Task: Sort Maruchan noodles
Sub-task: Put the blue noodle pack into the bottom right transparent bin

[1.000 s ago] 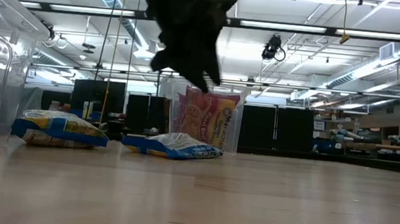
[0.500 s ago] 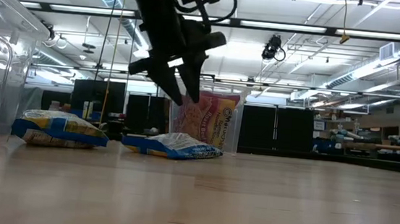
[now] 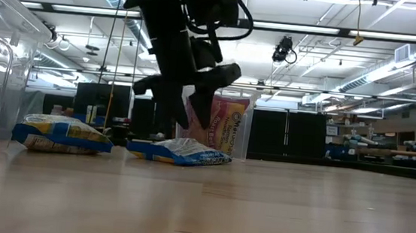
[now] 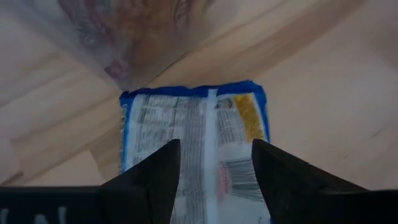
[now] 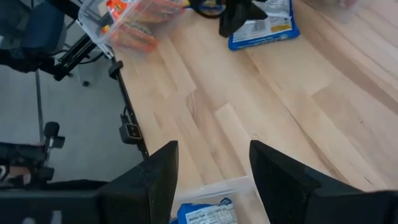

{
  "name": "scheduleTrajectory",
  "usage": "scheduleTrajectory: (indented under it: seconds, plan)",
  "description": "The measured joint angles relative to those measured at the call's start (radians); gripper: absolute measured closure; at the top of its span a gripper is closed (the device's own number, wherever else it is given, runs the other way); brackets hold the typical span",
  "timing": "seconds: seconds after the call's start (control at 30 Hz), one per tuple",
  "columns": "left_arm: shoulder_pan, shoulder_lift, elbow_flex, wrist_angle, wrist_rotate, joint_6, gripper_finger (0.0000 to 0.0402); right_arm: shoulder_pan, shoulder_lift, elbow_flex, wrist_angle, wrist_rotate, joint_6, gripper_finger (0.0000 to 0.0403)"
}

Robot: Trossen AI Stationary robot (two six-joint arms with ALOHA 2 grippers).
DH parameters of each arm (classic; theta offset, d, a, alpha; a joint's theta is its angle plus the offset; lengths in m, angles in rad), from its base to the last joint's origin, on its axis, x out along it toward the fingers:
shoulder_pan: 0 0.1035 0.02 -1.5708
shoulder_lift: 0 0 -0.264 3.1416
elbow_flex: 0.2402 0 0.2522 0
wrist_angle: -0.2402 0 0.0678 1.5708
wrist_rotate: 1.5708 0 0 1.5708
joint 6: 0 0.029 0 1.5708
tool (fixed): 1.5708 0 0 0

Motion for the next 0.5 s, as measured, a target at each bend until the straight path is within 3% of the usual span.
scheduleTrajectory:
  seconds: [0.37, 0.5]
  plan:
    - [0.011, 0.088, 0.000, 0.032, -0.007, -0.066, 0.0230, -0.059, 0.000, 0.000, 0.020, -0.005, -0.017, 0.0199]
    - [0.015, 0.088, 0.000, 0.030, 0.022, -0.036, 0.0275, -0.077, 0.000, 0.000, 0.059, -0.006, -0.096, 0.0199]
